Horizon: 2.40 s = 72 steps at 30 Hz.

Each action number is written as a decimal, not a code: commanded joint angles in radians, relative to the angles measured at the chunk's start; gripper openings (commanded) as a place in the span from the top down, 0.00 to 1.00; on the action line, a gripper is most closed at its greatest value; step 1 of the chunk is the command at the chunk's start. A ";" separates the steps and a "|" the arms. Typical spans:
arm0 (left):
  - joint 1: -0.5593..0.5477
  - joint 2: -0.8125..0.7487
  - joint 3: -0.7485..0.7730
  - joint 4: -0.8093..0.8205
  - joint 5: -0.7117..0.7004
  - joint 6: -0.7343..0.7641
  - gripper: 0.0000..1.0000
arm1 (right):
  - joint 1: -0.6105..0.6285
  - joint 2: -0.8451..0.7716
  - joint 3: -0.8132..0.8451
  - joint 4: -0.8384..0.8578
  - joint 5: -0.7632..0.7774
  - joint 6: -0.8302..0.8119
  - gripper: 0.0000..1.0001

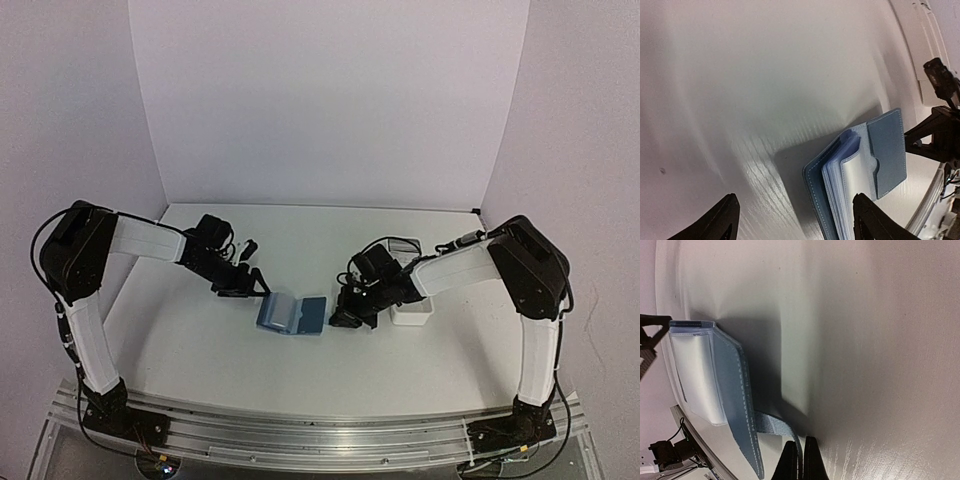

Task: Put the credit cards into the card holder
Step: Open the card holder at the center of the board.

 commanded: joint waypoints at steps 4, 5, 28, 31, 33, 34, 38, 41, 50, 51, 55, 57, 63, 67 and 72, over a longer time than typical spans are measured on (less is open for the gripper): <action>-0.001 0.060 0.007 -0.070 0.226 -0.171 0.27 | 0.000 0.033 0.050 -0.037 0.008 -0.034 1.00; -0.001 0.048 -0.004 -0.038 0.239 -0.178 0.31 | 0.000 0.036 0.048 -0.037 0.004 -0.034 1.00; -0.014 0.127 0.069 -0.063 0.205 -0.062 0.69 | 0.005 0.053 0.100 -0.080 0.073 -0.047 0.81; -0.018 0.118 0.054 -0.048 0.184 -0.070 0.69 | 0.011 -0.015 0.138 -0.170 0.181 -0.082 0.73; -0.019 0.113 0.048 -0.043 0.182 -0.071 0.69 | 0.012 -0.043 0.153 -0.212 0.220 -0.097 0.69; -0.018 0.113 0.047 -0.041 0.182 -0.072 0.69 | 0.018 -0.067 0.178 -0.252 0.269 -0.124 0.67; -0.027 0.119 0.054 -0.037 0.175 -0.066 0.69 | 0.049 -0.060 0.305 -0.344 0.364 -0.213 0.62; -0.028 0.117 0.059 -0.035 0.177 -0.072 0.69 | 0.091 -0.054 0.406 -0.373 0.434 -0.262 0.62; -0.022 0.104 0.086 -0.087 0.148 -0.066 0.68 | 0.191 0.068 0.598 -0.364 0.373 -0.261 0.59; -0.014 0.100 0.099 -0.108 0.143 -0.067 0.68 | 0.189 0.098 0.603 -0.365 0.352 -0.252 0.60; 0.000 0.085 0.141 -0.182 0.112 -0.075 0.66 | 0.177 0.140 0.558 -0.359 0.331 -0.228 0.72; 0.003 0.066 0.138 -0.198 0.112 -0.087 0.63 | 0.161 0.171 0.528 -0.353 0.272 -0.196 0.76; 0.003 0.050 0.095 -0.201 0.118 -0.111 0.48 | 0.140 0.222 0.436 -0.306 0.221 -0.150 0.79; 0.003 0.049 0.080 -0.194 0.119 -0.113 0.38 | 0.127 0.221 0.365 -0.256 0.210 -0.119 0.79; -0.010 0.062 0.073 -0.141 0.223 -0.122 0.35 | 0.126 0.211 0.361 -0.243 0.206 -0.120 0.79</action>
